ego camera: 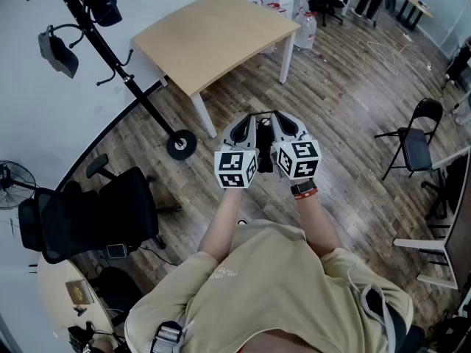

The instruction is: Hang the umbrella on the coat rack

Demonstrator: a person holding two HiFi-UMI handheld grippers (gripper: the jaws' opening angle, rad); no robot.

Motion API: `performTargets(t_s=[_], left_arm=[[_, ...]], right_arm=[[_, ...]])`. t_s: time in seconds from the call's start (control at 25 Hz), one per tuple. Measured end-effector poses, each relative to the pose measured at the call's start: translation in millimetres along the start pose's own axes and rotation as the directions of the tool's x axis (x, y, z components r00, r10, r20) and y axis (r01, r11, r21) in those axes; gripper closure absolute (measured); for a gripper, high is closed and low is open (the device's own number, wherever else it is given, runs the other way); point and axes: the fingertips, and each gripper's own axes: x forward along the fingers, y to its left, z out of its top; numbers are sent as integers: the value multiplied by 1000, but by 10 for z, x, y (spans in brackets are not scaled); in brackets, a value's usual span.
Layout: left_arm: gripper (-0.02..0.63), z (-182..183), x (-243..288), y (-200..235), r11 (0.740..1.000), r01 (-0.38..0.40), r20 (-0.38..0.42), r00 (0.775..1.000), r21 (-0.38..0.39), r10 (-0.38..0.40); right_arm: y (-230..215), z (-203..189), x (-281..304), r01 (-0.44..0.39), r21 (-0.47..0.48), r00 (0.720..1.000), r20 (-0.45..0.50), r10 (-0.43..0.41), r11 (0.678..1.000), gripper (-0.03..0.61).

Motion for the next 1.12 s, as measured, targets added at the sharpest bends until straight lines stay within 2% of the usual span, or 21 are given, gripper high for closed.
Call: performTargets(t_s=[0.44,0.64,0.88,1.12], left_arm=[[591,-31,-137,254,1000,-2,-3,1000,-18,2],[591,-62,-262,547,1000,-8,-19,1000,-10,8],[591,-39,-360,888,999,-32,-22,999,19,33],[591,-145,-513,1190,995,-90,-34,995,32,91]], right_arm=[[212,-109,142,25,40,1000,5,-25,999,558],[464,-171,304,34,50,999,7,-34,998,558],[730,-207,533,17,55,1000,18,-18,998,550],[1043,-378,697,-20,38,1000,5,20,999,551]])
